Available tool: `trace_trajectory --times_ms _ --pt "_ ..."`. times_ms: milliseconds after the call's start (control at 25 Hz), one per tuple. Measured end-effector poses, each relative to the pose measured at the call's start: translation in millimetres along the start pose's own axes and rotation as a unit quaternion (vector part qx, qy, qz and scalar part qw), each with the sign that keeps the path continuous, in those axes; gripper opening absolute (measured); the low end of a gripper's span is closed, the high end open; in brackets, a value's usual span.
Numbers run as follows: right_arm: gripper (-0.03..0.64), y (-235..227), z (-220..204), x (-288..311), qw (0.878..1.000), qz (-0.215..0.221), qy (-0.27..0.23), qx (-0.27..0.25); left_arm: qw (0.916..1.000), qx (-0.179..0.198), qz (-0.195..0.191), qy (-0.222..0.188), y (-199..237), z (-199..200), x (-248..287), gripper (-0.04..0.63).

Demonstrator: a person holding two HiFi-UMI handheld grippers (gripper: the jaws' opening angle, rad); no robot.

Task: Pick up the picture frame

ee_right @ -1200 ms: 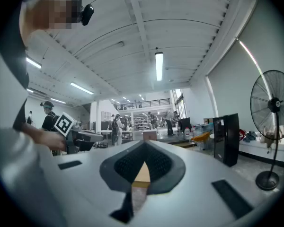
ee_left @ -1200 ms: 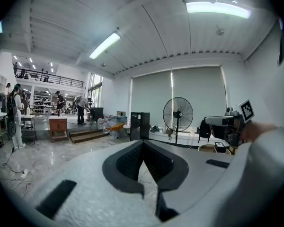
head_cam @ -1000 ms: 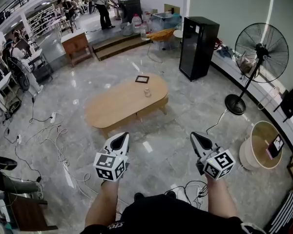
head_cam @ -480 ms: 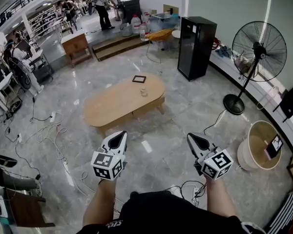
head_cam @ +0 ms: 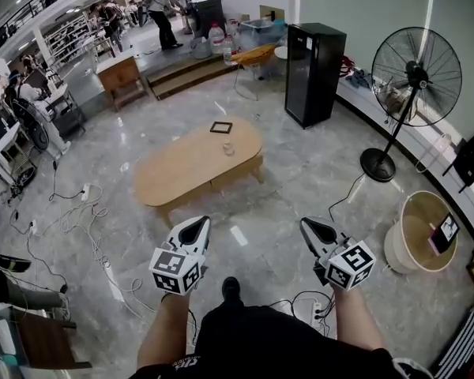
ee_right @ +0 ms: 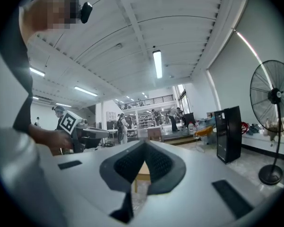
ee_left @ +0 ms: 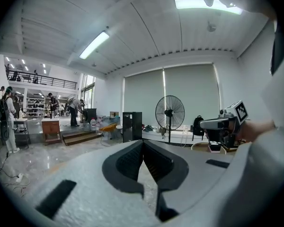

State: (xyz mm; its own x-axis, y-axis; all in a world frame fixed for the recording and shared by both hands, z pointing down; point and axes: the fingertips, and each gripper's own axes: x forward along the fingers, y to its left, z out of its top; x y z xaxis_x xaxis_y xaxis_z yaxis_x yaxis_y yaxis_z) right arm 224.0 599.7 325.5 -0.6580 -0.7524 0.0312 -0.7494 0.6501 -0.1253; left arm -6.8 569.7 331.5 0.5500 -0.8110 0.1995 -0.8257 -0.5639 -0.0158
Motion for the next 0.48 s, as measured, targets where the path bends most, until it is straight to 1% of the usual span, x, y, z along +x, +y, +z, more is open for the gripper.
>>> trace_trajectory --times_ms 280,480 --pt "0.005 -25.7 -3.6 29.8 1.0 -0.013 0.018 0.009 0.9997 -0.024 -0.003 -0.003 31.8 -7.0 36.8 0.009" --pt "0.005 -51.7 -10.7 72.7 0.999 -0.029 0.035 0.015 0.9992 -0.04 -0.01 -0.002 77.7 -12.2 73.5 0.009"
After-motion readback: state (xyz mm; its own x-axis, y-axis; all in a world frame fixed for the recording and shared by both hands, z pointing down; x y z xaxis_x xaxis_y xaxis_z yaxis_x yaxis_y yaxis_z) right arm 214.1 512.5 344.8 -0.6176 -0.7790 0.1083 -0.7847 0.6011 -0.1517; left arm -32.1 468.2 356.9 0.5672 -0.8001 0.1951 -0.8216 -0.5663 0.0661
